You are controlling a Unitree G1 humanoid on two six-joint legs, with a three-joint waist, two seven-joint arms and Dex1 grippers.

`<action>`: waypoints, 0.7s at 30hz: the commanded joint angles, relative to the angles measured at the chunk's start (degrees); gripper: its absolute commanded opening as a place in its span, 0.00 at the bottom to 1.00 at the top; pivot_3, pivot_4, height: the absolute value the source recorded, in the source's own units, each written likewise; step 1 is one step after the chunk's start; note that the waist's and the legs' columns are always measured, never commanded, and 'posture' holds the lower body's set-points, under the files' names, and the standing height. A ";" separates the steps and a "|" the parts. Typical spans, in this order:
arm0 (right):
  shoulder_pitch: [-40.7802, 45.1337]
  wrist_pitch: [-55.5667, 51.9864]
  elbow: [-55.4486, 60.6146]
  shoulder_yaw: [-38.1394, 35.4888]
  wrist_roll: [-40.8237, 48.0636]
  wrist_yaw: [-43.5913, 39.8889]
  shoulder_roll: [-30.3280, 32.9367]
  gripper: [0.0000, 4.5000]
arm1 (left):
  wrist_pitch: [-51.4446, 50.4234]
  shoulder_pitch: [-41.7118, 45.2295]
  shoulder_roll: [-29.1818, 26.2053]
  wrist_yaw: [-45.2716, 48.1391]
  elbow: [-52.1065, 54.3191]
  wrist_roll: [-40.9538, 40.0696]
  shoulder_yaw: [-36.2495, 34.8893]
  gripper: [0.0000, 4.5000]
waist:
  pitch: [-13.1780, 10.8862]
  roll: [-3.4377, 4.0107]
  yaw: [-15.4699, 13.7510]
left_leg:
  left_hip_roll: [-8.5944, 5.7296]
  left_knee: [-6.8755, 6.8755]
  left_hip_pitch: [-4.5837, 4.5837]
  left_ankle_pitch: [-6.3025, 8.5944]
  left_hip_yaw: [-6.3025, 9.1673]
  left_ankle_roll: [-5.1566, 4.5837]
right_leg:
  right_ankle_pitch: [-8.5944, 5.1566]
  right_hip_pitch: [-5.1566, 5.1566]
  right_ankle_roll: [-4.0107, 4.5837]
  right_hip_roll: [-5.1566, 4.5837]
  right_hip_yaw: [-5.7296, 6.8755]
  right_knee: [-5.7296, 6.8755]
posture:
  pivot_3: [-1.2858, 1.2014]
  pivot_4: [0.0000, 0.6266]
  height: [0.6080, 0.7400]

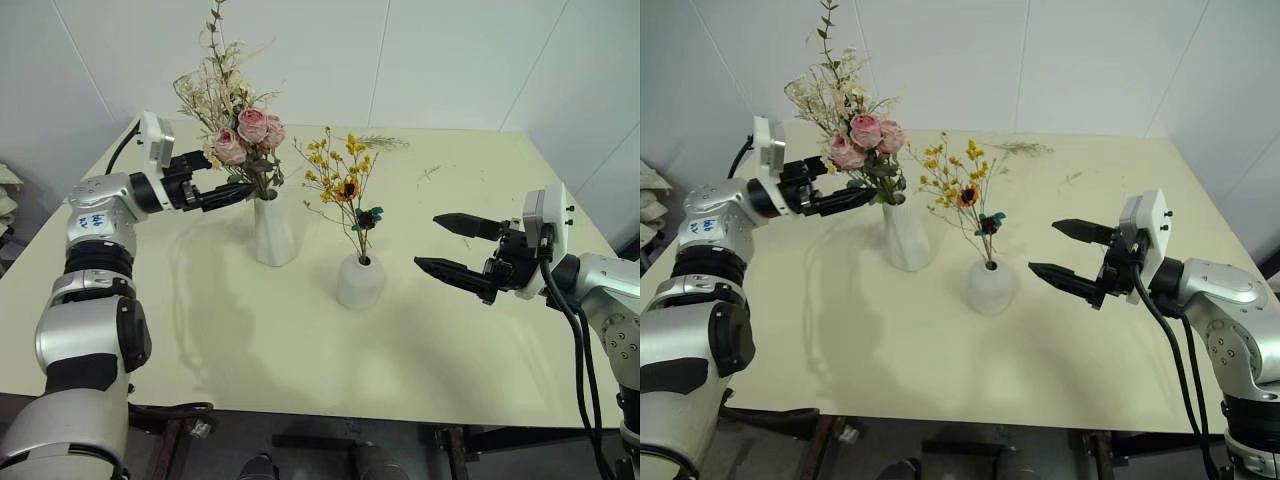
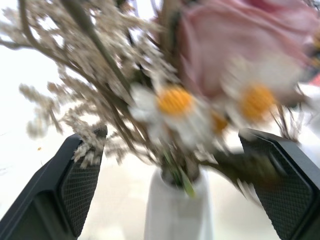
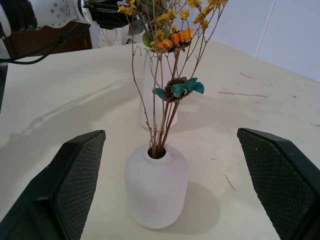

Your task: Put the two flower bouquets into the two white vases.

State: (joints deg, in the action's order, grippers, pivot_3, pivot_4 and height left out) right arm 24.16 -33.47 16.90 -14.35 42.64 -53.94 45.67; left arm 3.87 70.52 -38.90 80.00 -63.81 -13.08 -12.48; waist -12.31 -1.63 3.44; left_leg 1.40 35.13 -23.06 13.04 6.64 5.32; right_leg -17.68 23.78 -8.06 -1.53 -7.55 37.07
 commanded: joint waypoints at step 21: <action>-1.93 0.76 -5.05 -3.20 -2.71 -10.35 10.39 1.00 | -16.62 -29.64 -22.81 11.86 28.66 -21.59 -4.77 1.00 | -0.02 0.04 -0.22 | 0.08 0.02 0.16 -0.03 -0.03 -0.03 | -0.14 -0.02 0.25 0.02 0.04 0.25 | 0.52 0.24 1.00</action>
State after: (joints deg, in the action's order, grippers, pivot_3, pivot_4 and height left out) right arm 22.37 -32.65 10.19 -14.85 38.63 -63.90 54.95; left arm -11.90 41.25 -59.49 86.08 -37.98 -32.68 -14.66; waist -12.33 -1.58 3.22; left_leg 1.48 35.15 -22.90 13.01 6.61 5.29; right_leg -17.82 23.76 -7.81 -1.51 -7.51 37.33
